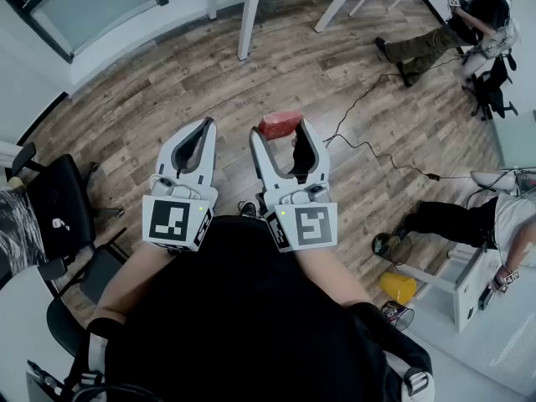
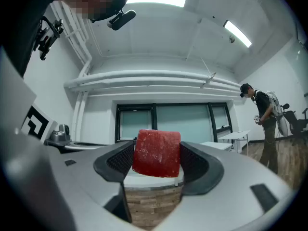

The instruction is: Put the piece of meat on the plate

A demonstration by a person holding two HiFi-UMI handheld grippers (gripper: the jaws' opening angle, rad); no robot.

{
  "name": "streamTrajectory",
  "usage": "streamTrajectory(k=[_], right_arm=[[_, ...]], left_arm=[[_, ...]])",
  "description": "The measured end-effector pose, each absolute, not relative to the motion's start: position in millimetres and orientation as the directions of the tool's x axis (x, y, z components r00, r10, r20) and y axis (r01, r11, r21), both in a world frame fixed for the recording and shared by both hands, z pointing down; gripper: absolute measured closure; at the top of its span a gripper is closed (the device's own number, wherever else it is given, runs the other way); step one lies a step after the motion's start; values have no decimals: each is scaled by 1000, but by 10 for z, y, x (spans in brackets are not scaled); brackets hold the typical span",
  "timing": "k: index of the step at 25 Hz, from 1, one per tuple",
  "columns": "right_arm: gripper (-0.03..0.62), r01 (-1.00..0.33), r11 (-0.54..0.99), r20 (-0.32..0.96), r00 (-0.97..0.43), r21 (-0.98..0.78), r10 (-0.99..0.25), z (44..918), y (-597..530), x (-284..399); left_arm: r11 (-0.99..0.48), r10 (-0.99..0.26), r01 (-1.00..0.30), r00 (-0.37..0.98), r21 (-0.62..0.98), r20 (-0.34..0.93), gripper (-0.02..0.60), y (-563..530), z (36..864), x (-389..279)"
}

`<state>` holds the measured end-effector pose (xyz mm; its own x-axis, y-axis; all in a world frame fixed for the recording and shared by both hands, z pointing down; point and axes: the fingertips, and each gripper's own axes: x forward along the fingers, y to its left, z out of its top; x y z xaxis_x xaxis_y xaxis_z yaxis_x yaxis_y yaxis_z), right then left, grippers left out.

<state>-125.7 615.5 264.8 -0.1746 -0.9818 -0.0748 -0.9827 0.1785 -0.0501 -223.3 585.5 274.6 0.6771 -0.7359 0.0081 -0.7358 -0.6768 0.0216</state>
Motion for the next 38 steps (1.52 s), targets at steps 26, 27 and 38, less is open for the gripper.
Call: streamTrajectory(k=[26,27,38], right_arm=[[293,-976,197,-75,-191,-93,-979,2776,6158,-467],[293,-976,195,-69,-189,-99,-980,2801,6139,-434],[293,-980,172,-27,-170,-98,-985,2896,5747,-380]], left_arm=[[-626,-779,-780,626,11,23,578,5810,2833,-1637],[-625,-780,-781,625,13,23,578,5800,2837,-1617],[-627,-775,-778,628,47,65,578,5453,3108,-1578]])
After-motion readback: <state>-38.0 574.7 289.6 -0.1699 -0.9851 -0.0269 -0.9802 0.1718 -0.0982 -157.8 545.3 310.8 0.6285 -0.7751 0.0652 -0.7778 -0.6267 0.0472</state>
